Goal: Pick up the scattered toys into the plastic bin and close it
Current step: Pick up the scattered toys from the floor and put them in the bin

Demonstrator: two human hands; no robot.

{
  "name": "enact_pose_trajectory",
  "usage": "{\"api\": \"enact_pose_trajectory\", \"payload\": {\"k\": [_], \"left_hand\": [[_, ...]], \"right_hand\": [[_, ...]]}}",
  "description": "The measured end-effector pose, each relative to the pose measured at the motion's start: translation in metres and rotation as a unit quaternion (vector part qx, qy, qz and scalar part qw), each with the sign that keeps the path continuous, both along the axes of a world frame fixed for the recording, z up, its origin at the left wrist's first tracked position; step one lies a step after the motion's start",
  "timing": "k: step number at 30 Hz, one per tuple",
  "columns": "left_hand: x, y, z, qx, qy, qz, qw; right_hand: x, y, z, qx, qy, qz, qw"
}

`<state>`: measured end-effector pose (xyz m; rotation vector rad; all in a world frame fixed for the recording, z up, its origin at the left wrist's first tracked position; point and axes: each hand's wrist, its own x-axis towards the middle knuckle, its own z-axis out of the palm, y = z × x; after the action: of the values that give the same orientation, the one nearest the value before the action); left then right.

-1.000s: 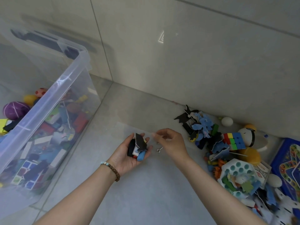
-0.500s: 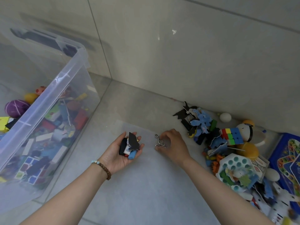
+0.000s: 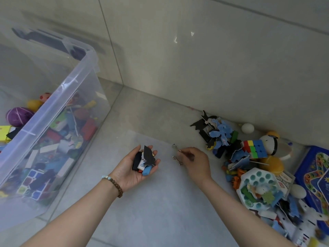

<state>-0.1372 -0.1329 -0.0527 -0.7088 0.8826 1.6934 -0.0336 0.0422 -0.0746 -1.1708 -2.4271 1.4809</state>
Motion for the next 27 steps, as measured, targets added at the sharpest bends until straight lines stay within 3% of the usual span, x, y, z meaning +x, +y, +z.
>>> {"api": "enact_pose_trajectory", "payload": {"k": [3, 6, 8, 13, 16, 27], "left_hand": [[0.006, 0.006, 0.002, 0.0, -0.007, -0.024, 1.0], [0.01, 0.014, 0.005, 0.006, -0.01, -0.036, 0.999], [0.012, 0.016, 0.005, 0.01, -0.02, -0.027, 0.999], [0.01, 0.013, 0.002, -0.005, -0.018, -0.003, 1.0], [0.008, 0.009, 0.001, -0.012, -0.015, 0.0, 1.0], [0.009, 0.005, 0.001, -0.009, -0.003, 0.009, 1.0]], "right_hand": [[-0.01, -0.016, 0.031, -0.112, 0.066, -0.02, 0.991], [-0.012, -0.034, 0.05, -0.141, 0.085, 0.082, 0.983], [-0.01, -0.03, 0.049, -0.156, 0.089, 0.057, 0.982], [0.012, 0.003, 0.014, -0.109, 0.006, -0.084, 0.99], [0.023, 0.001, 0.002, -0.082, -0.037, -0.077, 0.993], [0.021, -0.013, -0.008, -0.056, -0.053, -0.074, 0.994]]}}
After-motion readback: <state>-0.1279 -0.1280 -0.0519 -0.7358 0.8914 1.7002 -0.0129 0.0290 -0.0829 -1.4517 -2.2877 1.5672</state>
